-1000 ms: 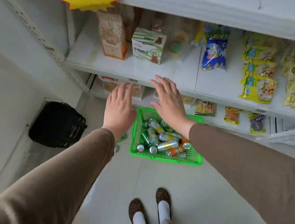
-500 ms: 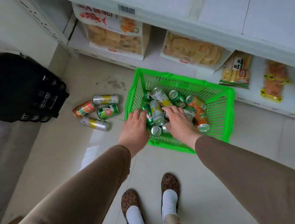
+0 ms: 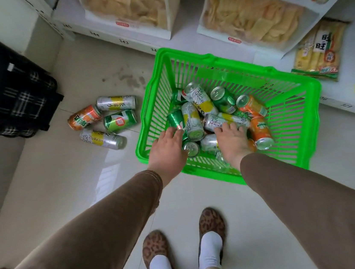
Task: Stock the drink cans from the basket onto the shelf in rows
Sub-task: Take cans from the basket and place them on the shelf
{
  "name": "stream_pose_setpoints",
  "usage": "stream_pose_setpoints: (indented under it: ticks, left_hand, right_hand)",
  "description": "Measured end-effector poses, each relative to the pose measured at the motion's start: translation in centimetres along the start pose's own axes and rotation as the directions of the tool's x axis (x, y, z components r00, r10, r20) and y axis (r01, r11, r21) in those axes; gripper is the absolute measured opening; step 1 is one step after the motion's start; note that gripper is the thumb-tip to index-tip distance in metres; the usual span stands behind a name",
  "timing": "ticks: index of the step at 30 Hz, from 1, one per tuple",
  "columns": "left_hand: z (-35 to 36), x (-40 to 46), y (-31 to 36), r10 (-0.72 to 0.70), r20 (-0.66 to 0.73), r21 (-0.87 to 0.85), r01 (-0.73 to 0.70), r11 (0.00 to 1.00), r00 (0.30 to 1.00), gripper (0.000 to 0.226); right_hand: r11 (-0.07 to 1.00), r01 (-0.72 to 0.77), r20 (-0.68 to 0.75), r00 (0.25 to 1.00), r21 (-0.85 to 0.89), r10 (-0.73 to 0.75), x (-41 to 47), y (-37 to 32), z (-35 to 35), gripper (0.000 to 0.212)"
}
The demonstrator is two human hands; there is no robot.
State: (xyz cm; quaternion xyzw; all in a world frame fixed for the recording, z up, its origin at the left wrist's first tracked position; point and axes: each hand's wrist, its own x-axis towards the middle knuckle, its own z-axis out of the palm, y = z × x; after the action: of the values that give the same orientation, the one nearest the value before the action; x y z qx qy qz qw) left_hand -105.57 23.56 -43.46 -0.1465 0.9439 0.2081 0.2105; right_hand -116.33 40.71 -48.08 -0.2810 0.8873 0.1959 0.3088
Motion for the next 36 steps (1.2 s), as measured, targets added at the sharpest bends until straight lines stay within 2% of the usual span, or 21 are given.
stream_pose_setpoints:
  ticks: [2,5,9,12,15,18,20,22,28,31,33,36]
  left_hand:
    - [-1.0,-0.7,0.2,-0.024,0.006,-0.021,0.024,1.000,1.000,0.064]
    - [-3.9,-2.4,1.0,-0.041,0.006,-0.052,0.042,0.998,0.999,0.063]
    - [-11.1,-6.0,3.1,-0.018,-0.023,-0.050,0.017,0.999,1.000,0.058]
    - [-19.0,-8.9,4.8,0.013,-0.085,-0.029,-0.016,0.999,0.996,0.058]
    - [-28.4,-12.2,6.5,0.041,-0.175,-0.013,-0.044,0.999,0.984,0.063]
    - [-37.9,-15.5,8.1,0.070,-0.277,-0.029,-0.081,0.996,0.958,0.065]
    - [-43.9,-17.6,9.0,0.102,-0.346,-0.030,-0.119,0.992,0.933,0.065]
    - [-49.4,-19.6,9.8,0.143,-0.409,-0.028,-0.168,0.985,0.901,0.066]
    - [-61.9,-23.0,12.4,0.266,-0.570,0.009,-0.317,0.948,0.778,0.066]
    - [-66.3,-22.6,13.2,0.273,-0.620,0.006,-0.343,0.939,0.736,0.071]
    - [-68.9,-21.5,13.8,0.268,-0.639,-0.002,-0.351,0.937,0.721,0.073]
    - [-72.1,-18.6,14.2,0.262,-0.632,-0.001,-0.339,0.941,0.729,0.074]
  right_hand:
    - [0.999,-0.045,0.076,0.996,0.007,0.045,-0.7,0.5,-0.9,0.054]
    - [0.970,-0.124,0.161,0.983,0.211,0.091,-3.5,2.1,-3.4,0.063]
    - [0.835,-0.163,0.150,0.984,0.526,0.097,-9.6,3.8,-10.6,0.077]
    - [0.764,-0.112,0.126,0.991,0.635,0.041,-14.8,4.2,-19.6,0.087]
    - [0.734,-0.011,0.045,0.999,0.679,-0.027,-20.4,4.6,-30.3,0.074]
    - [0.744,0.108,-0.044,0.993,0.659,-0.105,-26.3,5.1,-40.7,0.077]
    - [0.752,0.163,-0.112,0.987,0.639,-0.119,-30.3,5.6,-46.8,0.074]
    - [0.777,0.205,-0.212,0.973,0.595,-0.094,-34.1,6.2,-52.3,0.060]
    - [0.772,0.352,-0.500,0.865,0.529,-0.052,-41.5,7.7,-65.4,0.054]
    - [0.737,0.414,-0.620,0.785,0.534,0.008,-42.3,8.4,-70.5,0.061]
    - [0.678,0.461,-0.674,0.736,0.573,0.069,-41.6,9.0,-73.8,0.066]
    - [0.565,0.518,-0.690,0.712,0.642,0.131,-38.4,10.1,-77.9,0.073]
